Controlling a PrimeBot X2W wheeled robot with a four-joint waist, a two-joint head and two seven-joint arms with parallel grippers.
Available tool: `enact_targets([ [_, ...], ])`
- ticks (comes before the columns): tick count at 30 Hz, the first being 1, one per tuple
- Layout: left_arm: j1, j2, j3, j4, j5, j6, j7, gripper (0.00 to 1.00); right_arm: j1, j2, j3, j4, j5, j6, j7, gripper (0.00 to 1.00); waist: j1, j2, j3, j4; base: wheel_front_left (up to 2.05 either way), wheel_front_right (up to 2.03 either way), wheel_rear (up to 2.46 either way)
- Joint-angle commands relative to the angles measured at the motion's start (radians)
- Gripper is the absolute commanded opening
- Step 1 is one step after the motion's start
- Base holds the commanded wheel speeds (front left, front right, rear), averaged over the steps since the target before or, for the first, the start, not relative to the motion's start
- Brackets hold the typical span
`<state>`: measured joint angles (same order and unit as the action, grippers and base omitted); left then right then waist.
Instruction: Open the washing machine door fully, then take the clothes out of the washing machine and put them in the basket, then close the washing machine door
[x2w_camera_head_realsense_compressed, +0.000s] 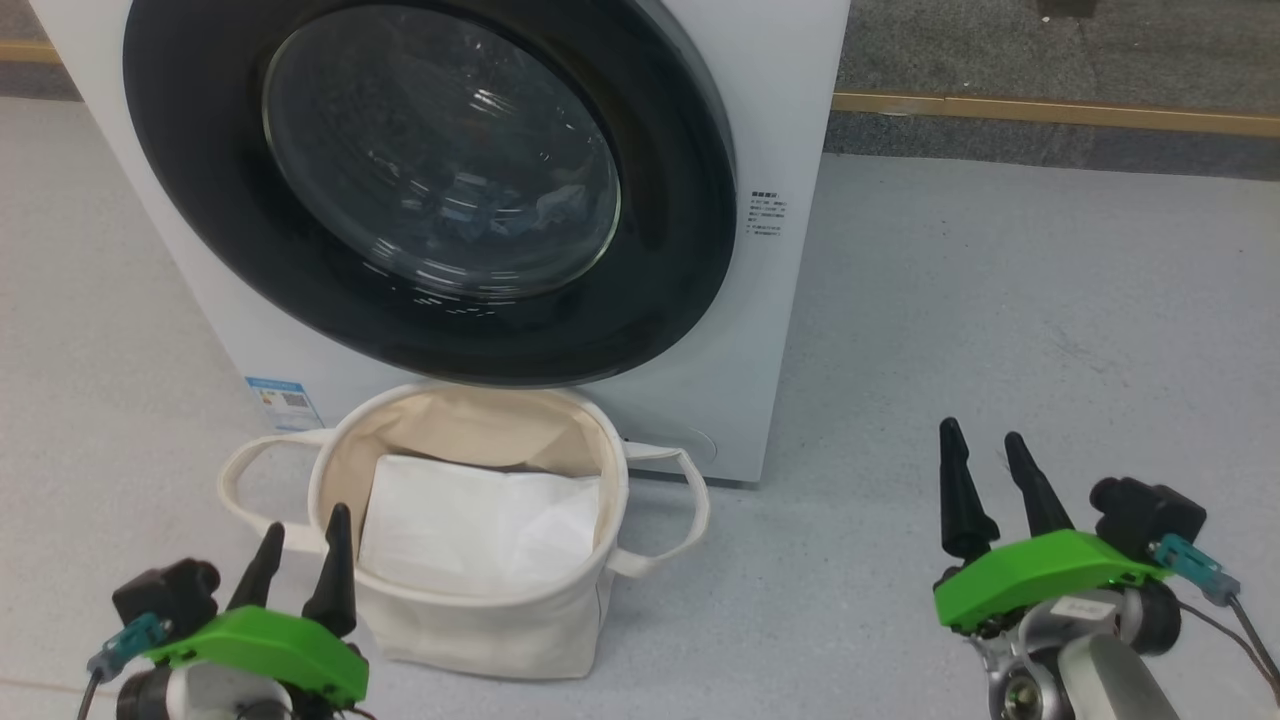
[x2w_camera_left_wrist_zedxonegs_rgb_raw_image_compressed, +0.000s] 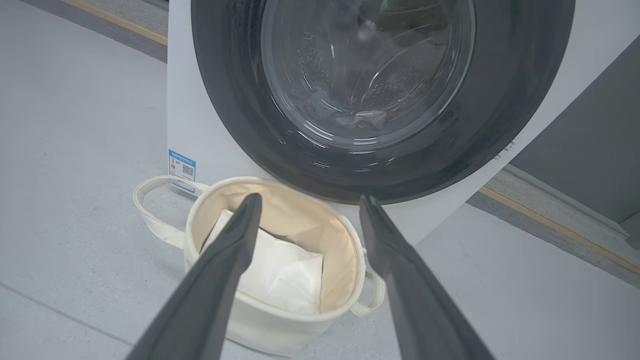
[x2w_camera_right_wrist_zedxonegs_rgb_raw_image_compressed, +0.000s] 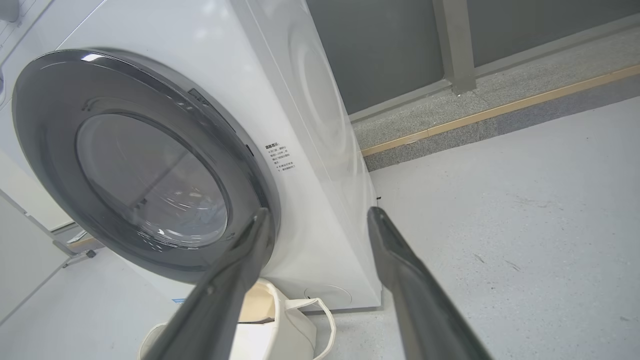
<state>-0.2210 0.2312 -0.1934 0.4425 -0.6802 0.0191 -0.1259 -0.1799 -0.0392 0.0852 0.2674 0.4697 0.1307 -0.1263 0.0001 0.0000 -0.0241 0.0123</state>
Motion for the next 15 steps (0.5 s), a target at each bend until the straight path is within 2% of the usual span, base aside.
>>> enact_targets([
  [1, -0.065, 0.036, 0.02, -0.025, 0.024, 0.007, -0.012, 1.0, -0.06, -0.007, 0.019, -0.042, -0.025, 0.0, -0.012, 1.0, 0.0, 0.0, 0.0, 0.0, 0.0, 0.0, 0.0],
  [8, -0.086, 0.06, -0.01, -0.034, 0.121, 0.025, -0.035, 1.0, -0.077, -0.007, 0.037, -0.051, -0.136, 0.0, -0.035, 1.0, 0.0, 0.0, -0.001, 0.001, 0.0, 0.0, 0.0],
  [15, -0.097, 0.069, -0.028, -0.053, 0.177, 0.034, -0.053, 1.0, -0.083, -0.008, 0.026, -0.057, -0.199, 0.0, -0.053, 1.0, 0.0, 0.0, -0.002, 0.008, 0.0, 0.0, 0.0],
])
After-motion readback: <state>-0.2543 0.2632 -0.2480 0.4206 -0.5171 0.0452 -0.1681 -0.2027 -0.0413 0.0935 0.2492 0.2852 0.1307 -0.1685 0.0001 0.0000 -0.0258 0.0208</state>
